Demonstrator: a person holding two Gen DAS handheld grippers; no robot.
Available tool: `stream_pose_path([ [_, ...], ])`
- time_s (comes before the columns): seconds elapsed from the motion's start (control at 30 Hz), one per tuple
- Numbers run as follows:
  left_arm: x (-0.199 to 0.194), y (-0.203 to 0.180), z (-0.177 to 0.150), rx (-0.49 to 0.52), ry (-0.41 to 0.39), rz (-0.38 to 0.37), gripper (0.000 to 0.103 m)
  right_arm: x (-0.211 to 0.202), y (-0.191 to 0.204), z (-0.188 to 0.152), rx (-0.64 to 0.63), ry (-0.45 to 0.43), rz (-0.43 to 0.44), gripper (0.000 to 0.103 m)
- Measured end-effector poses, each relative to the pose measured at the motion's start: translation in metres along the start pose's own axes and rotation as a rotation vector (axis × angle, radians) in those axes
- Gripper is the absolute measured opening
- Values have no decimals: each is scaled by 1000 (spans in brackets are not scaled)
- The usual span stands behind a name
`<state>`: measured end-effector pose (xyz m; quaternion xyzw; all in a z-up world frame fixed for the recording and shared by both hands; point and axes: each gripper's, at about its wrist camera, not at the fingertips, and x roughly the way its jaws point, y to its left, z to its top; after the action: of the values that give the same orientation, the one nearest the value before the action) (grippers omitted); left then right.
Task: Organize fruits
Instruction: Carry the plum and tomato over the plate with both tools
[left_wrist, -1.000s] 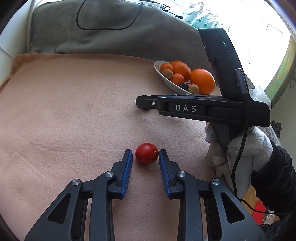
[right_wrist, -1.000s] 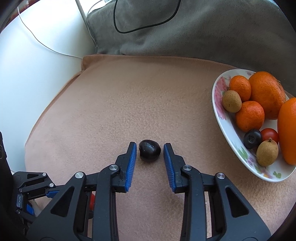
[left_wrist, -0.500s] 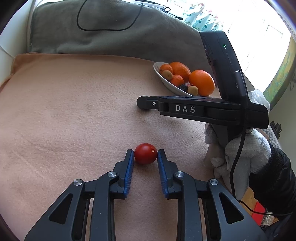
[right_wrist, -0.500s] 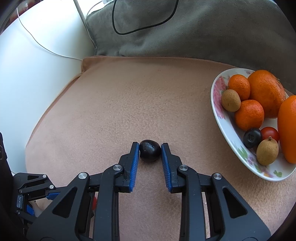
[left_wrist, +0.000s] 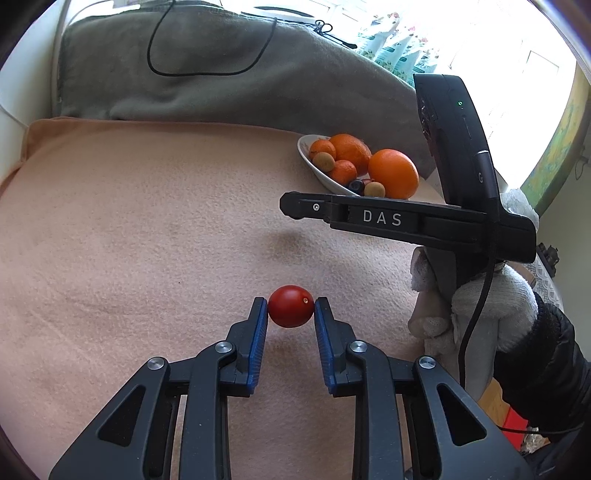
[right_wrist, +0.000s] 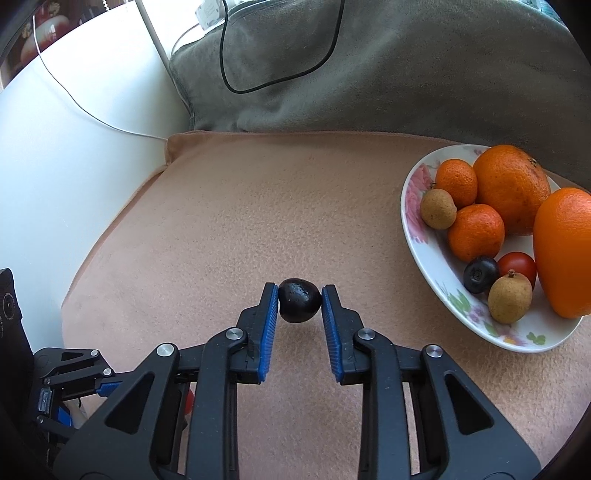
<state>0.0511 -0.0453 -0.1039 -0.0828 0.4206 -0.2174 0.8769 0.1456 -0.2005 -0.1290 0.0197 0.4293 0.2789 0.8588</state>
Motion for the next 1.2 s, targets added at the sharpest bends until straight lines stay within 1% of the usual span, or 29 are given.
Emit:
stream_pose_path([
  [0.27, 2, -5, 9, 9, -12, -16, 24, -26, -7, -2, 17, -41, -4, 25],
  [0.5, 10, -13, 24, 35, -27, -34, 24, -58, -17, -1, 30, -102, -29, 25],
  [0.83, 31, -36, 55, 92, -50, -60, 24, -102, -51, 12, 56, -188, -82, 25],
  [1.2, 62, -60, 89, 142, -61, -83, 24, -116, -95, 32, 91, -225, -151, 26],
])
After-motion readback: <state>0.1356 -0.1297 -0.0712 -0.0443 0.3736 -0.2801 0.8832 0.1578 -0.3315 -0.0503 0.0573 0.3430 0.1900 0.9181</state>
